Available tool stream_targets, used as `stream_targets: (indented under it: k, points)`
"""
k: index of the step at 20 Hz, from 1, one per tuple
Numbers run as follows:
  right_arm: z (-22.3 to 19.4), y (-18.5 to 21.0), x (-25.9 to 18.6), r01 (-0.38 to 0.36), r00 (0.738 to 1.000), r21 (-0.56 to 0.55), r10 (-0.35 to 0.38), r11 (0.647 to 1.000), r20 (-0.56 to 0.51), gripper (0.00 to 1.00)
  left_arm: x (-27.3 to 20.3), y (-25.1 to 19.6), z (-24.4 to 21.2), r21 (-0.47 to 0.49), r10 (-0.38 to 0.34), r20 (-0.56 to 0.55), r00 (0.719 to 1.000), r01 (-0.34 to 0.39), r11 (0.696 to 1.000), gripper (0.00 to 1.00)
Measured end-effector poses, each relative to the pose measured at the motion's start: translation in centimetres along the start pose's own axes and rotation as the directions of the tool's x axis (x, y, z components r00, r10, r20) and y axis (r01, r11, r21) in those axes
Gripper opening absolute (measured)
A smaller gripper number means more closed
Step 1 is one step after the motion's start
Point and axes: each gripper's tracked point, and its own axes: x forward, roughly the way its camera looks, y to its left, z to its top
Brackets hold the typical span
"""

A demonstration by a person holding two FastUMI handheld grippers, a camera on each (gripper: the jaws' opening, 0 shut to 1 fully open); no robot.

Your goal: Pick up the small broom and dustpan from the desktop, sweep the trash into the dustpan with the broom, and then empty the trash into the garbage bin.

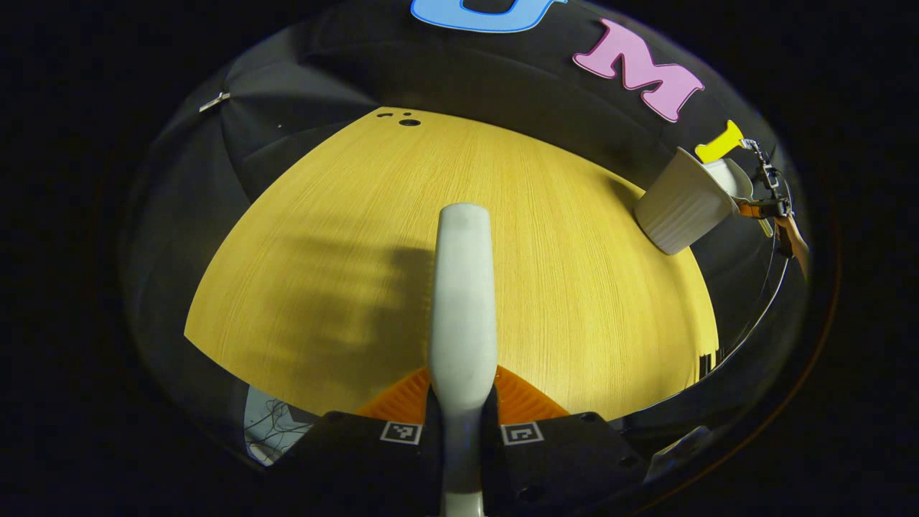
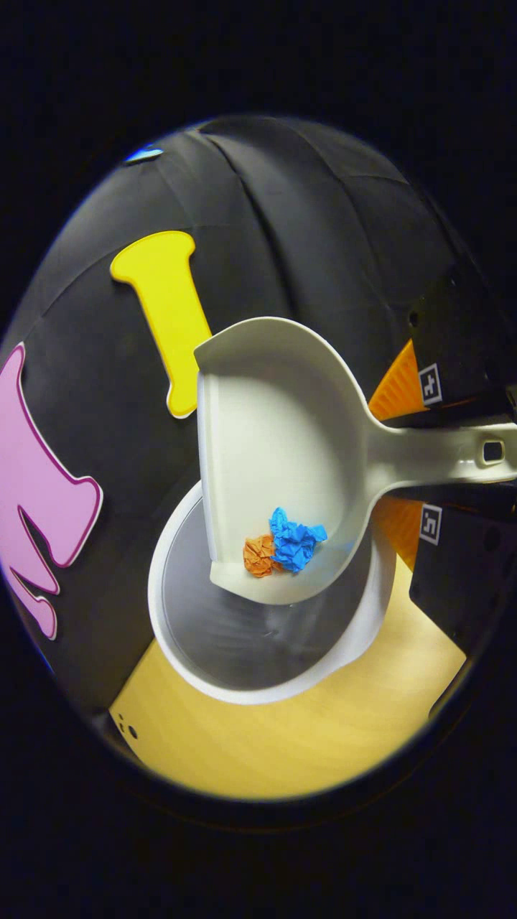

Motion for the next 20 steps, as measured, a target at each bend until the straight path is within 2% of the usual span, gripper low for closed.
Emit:
stream_targets:
  k: [5, 7, 8, 9, 11, 12, 13, 15, 18, 19, 20]
  points:
    - [0.3, -0.7, 0.5, 0.091, 0.996, -0.125, -0.087, 0.988, 0.037, 0.35, 0.7, -0.2, 0.3, 0.007, 0.004, -0.017, 1.000, -0.004, 1.000, 0.26]
    - [0.6, -1.1, 0.6, 0.129, 0.991, -0.190, -0.120, 0.973, 0.059, 0.35, 1.0, -0.1, 0.4, 0.015, 0.008, -0.022, 1.000, -0.008, 1.000, 0.26]
    - [0.7, -1.3, 0.6, 0.152, 0.988, -0.221, -0.140, 0.963, 0.072, 0.31, 1.1, 0.0, 0.4, 0.020, 0.015, -0.028, 1.000, -0.014, 1.000, 0.26]
    - [0.9, -1.4, 0.5, 0.179, 0.983, -0.253, -0.161, 0.951, 0.088, 0.35, 1.2, 0.1, 0.5, 0.025, 0.018, -0.033, 0.999, -0.017, 1.000, 0.26]
    - [1.4, -1.6, 0.4, 0.226, 0.972, -0.322, -0.195, 0.919, 0.128, 0.35, 1.3, -0.1, 0.6, 0.031, 0.011, -0.043, 0.999, -0.009, 0.999, 0.26]
    - [1.7, -1.8, 0.4, 0.248, 0.967, -0.358, -0.208, 0.900, 0.148, 0.31, 1.4, -0.1, 0.6, 0.034, 0.008, -0.047, 0.999, -0.007, 0.999, 0.26]
    - [1.9, -2.0, 0.4, 0.270, 0.961, -0.396, -0.220, 0.878, 0.166, 0.39, 1.5, -0.1, 0.6, 0.038, 0.009, -0.051, 0.999, -0.007, 0.999, 0.26]
    - [2.0, -2.8, 0.0, 0.313, 0.949, -0.464, -0.247, 0.829, 0.198, 0.35, 1.8, -0.3, 0.6, 0.039, 0.003, -0.059, 0.998, -0.001, 0.999, 0.26]
    - [1.1, -4.2, -0.2, 0.351, 0.935, -0.531, -0.258, 0.771, 0.244, 0.35, 2.0, -0.8, 0.5, 0.040, -0.006, -0.073, 0.997, 0.009, 0.999, 0.26]
    - [1.0, -4.4, -0.2, 0.361, 0.931, -0.555, -0.258, 0.749, 0.257, 0.39, 2.0, -1.0, 0.5, 0.043, -0.011, -0.075, 0.997, 0.014, 0.999, 0.26]
    - [1.0, -4.8, -0.1, 0.372, 0.927, -0.577, -0.258, 0.727, 0.272, 0.35, 2.0, -1.3, 0.6, 0.050, -0.016, -0.074, 0.997, 0.019, 0.999, 0.26]
